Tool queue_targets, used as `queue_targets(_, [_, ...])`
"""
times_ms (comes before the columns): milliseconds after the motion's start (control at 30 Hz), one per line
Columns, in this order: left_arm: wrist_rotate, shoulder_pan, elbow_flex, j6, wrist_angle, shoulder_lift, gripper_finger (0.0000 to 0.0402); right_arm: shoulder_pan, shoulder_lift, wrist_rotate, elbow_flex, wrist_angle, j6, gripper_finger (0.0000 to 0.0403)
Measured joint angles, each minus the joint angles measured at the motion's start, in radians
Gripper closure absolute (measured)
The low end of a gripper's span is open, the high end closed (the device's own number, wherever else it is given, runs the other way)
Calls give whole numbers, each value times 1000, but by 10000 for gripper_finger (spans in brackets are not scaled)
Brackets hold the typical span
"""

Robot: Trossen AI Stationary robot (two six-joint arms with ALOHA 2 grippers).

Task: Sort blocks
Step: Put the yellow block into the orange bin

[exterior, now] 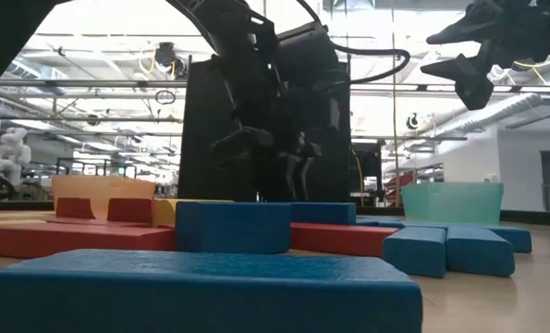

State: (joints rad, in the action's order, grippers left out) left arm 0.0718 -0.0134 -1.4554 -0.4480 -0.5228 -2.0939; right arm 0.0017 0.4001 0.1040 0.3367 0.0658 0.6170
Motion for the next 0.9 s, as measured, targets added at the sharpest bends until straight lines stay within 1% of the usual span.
queue_targets(200, [-121,24,-2,35,-39,121,325,0,0,2,0,0,-1,209])
queue_targets(333, [-198,65,-1,89,-49,210,325,0,0,2,0,-1,-1,209])
queue_targets(433, [-302,108,-2,159,-48,290,325,0,0,1,0,-1,-1,209])
queue_targets(533, [-417,166,-2,231,-83,370,325,0,0,1,0,-2,-1,209])
queue_targets(600, [-495,217,-2,288,-130,424,325,0,0,2,0,-4,-1,209])
queue_targets(667, [-550,272,-2,354,-204,470,325,0,0,2,0,-4,-1,209])
queue_targets(900, [-627,490,-1,610,-491,592,325,0,0,6,0,-8,-10,209])
